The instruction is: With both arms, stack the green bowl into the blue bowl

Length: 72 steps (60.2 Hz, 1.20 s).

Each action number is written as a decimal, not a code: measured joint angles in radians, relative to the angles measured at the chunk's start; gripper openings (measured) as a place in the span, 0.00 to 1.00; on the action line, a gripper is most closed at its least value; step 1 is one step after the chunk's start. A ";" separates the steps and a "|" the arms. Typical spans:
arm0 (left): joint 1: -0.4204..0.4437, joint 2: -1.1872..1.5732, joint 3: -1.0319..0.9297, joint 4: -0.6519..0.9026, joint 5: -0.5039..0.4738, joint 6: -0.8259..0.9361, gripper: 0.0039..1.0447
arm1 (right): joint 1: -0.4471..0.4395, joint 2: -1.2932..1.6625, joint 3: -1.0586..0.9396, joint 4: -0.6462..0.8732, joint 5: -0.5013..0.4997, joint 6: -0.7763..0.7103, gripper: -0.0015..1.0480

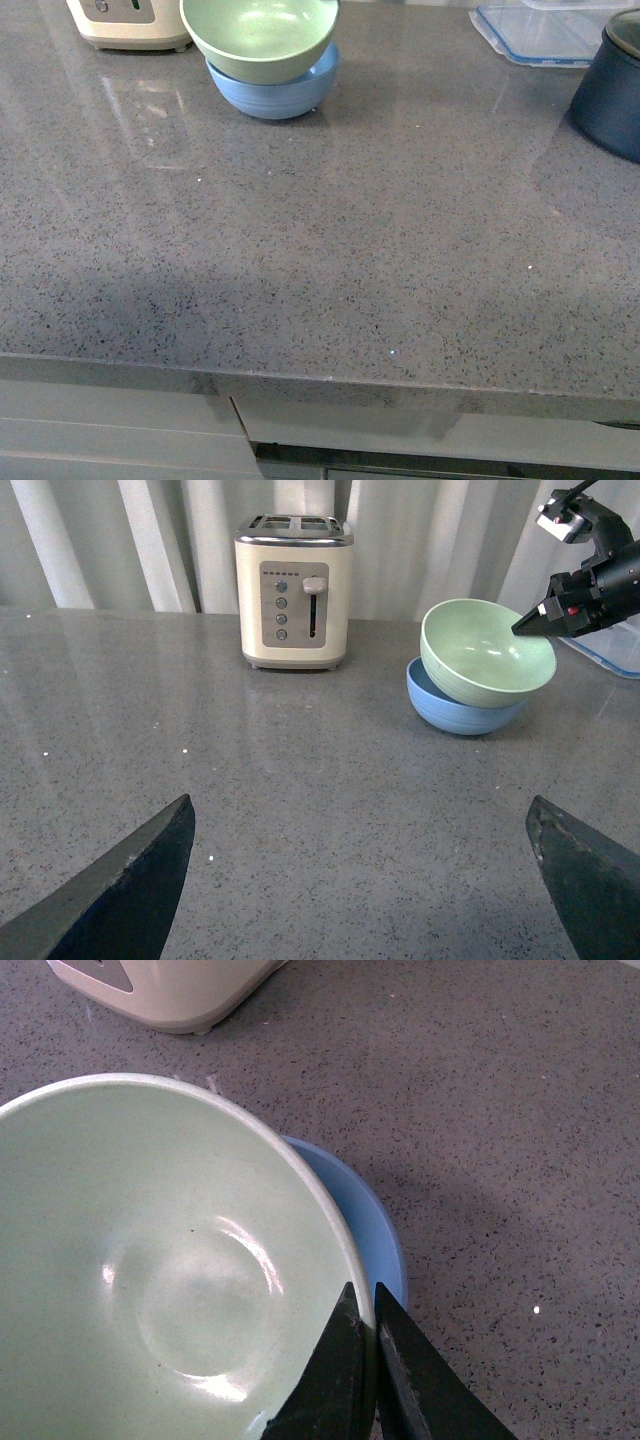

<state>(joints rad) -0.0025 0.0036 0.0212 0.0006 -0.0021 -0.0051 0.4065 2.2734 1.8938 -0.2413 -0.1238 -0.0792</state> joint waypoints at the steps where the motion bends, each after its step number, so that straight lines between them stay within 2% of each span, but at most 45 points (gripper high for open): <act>1: 0.000 0.000 0.000 0.000 0.000 0.000 0.94 | 0.000 0.001 0.000 0.001 0.000 0.000 0.01; 12: 0.000 0.000 0.000 0.000 0.000 0.000 0.94 | 0.000 0.003 0.000 0.011 0.003 -0.003 0.01; 17: 0.000 0.000 0.000 0.000 0.000 0.000 0.94 | 0.000 0.003 0.000 0.012 -0.001 0.000 0.14; 24: 0.000 0.000 0.000 0.000 0.000 0.000 0.94 | 0.000 0.003 -0.002 0.017 -0.003 0.002 0.38; 47: 0.000 0.000 0.000 0.000 0.000 0.000 0.94 | -0.019 -0.072 -0.125 0.053 -0.035 0.017 0.91; 62: 0.000 0.000 0.000 0.000 0.000 0.000 0.94 | -0.082 -0.249 -0.312 0.118 -0.084 0.041 0.90; 72: 0.000 0.000 0.000 0.000 0.000 0.000 0.94 | -0.164 -0.387 -0.475 0.172 -0.114 0.043 0.90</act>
<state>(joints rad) -0.0025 0.0036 0.0212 0.0006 -0.0021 -0.0051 0.2428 1.8866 1.4185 -0.0689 -0.2379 -0.0364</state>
